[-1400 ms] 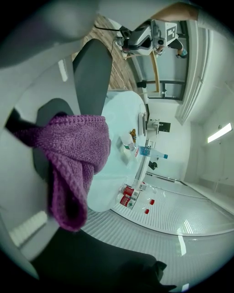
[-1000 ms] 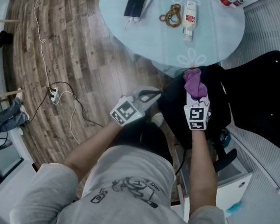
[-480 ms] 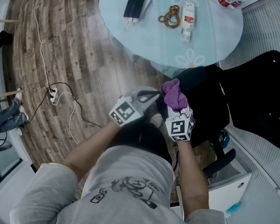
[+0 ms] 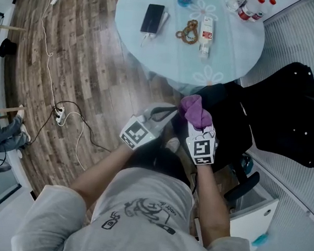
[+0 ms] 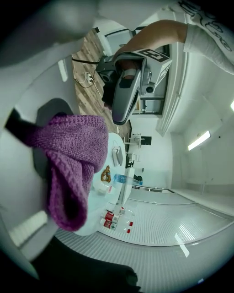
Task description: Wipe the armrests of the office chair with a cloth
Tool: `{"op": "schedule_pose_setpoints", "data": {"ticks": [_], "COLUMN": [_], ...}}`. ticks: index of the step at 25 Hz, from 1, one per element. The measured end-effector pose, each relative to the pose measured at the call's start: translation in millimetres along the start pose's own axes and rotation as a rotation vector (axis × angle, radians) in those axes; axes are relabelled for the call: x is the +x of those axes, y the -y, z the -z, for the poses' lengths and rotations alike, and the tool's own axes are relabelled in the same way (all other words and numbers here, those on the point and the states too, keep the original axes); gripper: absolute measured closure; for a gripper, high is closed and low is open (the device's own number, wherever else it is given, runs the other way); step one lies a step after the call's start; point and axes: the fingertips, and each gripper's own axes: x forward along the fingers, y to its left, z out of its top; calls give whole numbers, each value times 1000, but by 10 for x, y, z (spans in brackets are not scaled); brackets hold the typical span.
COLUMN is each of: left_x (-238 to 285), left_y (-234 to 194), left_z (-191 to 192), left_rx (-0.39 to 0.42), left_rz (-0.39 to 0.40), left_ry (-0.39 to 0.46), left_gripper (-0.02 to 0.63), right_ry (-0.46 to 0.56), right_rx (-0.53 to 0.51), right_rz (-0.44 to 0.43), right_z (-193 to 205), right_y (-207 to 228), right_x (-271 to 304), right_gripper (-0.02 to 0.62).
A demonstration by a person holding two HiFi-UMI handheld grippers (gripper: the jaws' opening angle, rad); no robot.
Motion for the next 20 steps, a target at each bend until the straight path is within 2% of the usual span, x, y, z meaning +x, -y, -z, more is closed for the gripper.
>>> {"op": "schedule_pose_setpoints", "data": {"ticks": [5, 9, 16, 20], "left_x": [-201, -405, -678, -809], "left_y": [134, 278, 668, 916], "left_z": [-680, -1249, -2112, -2541], "left_rx": [22, 39, 34, 40], "left_rz": [-34, -49, -18, 2], "left_ry": [105, 189, 232, 269], "left_gripper": [604, 604, 604, 604], "right_ry": [73, 148, 275, 332], "right_rx": [21, 43, 46, 53], "right_rz": [7, 45, 105, 116], "right_z": [-600, -1101, -1965, -2252], "right_y": [19, 58, 70, -8], "right_x": [-399, -783, -1633, -2048], "right_gripper": [563, 563, 563, 563]}}
